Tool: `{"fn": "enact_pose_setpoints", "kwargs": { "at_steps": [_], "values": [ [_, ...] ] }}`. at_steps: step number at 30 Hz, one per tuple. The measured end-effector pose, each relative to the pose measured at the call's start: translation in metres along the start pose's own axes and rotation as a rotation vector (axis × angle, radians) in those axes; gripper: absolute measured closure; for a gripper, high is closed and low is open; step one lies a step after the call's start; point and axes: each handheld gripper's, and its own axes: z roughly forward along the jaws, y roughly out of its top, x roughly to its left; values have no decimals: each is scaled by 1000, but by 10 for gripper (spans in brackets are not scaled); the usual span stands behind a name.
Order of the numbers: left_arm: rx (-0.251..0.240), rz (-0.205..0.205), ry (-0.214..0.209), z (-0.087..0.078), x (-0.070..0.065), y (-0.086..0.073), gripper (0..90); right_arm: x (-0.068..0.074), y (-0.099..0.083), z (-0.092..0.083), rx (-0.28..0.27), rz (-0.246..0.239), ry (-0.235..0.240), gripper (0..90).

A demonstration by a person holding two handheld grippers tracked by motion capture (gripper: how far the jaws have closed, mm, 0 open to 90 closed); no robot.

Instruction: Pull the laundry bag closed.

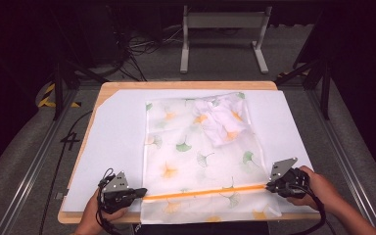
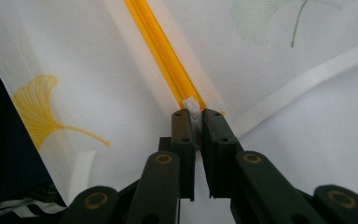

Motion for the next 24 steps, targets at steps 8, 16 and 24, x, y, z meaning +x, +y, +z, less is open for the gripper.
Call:
{"fn": "enact_pose_setpoints", "kwargs": {
  "at_steps": [8,16,24],
  "values": [
    [16,34,53,-1,-7,3,882,-3,-5,-5,-63,27,-26,784],
    [14,44,66,-2,-7,5,840,-4,-4,-9,-124,46,-54,771],
    [23,80,147,-9,-7,10,775,-8,-4,-12,-205,77,-88,727]
  ]
}}
